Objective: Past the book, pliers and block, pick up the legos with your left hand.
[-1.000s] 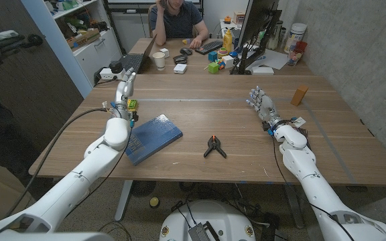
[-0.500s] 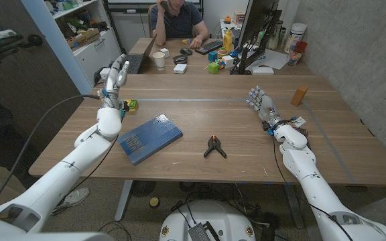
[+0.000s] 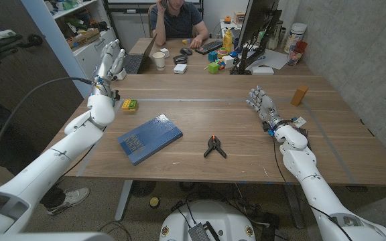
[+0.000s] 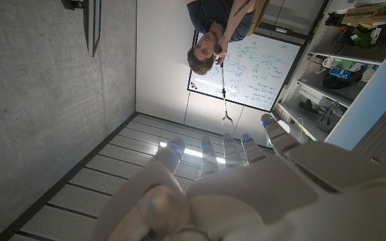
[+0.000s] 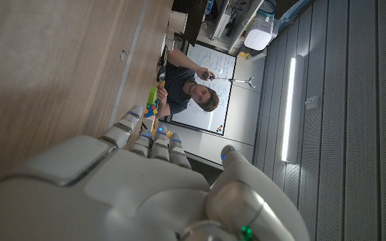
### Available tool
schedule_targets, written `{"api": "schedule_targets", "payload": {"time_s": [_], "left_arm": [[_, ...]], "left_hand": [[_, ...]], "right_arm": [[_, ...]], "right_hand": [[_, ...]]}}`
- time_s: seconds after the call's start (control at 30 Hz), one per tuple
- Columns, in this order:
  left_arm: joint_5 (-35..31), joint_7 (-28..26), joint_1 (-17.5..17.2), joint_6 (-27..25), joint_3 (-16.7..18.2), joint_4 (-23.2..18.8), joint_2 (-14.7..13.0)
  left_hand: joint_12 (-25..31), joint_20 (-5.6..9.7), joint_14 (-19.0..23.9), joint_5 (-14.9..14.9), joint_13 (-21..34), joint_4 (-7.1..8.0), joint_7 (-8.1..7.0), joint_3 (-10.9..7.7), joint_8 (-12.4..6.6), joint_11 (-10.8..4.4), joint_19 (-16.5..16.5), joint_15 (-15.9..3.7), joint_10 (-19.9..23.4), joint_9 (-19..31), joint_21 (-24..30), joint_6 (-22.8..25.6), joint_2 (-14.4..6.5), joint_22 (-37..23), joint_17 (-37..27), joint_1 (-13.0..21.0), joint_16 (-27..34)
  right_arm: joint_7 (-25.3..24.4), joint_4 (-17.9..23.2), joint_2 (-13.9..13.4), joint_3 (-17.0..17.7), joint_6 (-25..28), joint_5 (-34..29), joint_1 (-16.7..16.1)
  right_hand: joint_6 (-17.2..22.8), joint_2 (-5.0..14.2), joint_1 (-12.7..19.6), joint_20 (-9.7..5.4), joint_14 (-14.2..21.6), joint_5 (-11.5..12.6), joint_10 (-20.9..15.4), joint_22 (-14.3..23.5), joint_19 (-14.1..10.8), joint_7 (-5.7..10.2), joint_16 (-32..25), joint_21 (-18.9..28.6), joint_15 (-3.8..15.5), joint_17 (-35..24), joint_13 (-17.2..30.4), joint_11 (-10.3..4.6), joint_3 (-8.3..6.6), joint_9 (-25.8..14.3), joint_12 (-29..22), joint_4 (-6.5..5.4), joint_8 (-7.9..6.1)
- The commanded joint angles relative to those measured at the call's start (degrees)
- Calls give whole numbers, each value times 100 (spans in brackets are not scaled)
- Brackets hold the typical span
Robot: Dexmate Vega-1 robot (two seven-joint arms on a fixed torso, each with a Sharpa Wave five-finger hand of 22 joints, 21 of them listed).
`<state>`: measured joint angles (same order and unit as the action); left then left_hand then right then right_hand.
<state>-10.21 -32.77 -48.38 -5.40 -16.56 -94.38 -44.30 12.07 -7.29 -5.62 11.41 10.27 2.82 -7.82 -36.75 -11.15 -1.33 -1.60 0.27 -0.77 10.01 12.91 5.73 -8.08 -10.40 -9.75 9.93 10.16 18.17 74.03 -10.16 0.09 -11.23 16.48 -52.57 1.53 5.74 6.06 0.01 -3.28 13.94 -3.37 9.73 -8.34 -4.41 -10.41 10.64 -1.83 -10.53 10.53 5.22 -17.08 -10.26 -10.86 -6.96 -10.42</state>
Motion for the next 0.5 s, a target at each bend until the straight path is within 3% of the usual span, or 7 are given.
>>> {"api": "schedule_targets", "payload": {"time_s": [0.03, 0.5], "left_arm": [[-933, 170, 306, -889, -224, -306, -504], [-2247, 714, 733, -1874, -843, -431, -883]], "left_hand": [[-32, -66, -92, -45, 29, -62, -141, -27, 28, -48, 5, -20, -94, 21, -18, -15, -6, -13, -15, 82, -8], [-103, -183, -235, -95, 34, -218, -459, 37, 82, -109, 47, -62, -313, 26, -67, -145, 140, -12, -18, 160, -17]], "right_arm": [[14, 14, 3, 10, -36, 2, -24], [12, 15, 1, 17, -79, 7, -37]], "right_hand": [[7, -38, 6, 27, -23, 26, -4, 17, -17, -55, -45, 56, -26, -25, 25, 33, 35, -15, -34, 16, -39], [2, -64, -13, 40, -23, 30, -10, 17, -13, -64, -46, 55, -36, -25, 25, 45, 58, -15, -36, 13, -38]]}}
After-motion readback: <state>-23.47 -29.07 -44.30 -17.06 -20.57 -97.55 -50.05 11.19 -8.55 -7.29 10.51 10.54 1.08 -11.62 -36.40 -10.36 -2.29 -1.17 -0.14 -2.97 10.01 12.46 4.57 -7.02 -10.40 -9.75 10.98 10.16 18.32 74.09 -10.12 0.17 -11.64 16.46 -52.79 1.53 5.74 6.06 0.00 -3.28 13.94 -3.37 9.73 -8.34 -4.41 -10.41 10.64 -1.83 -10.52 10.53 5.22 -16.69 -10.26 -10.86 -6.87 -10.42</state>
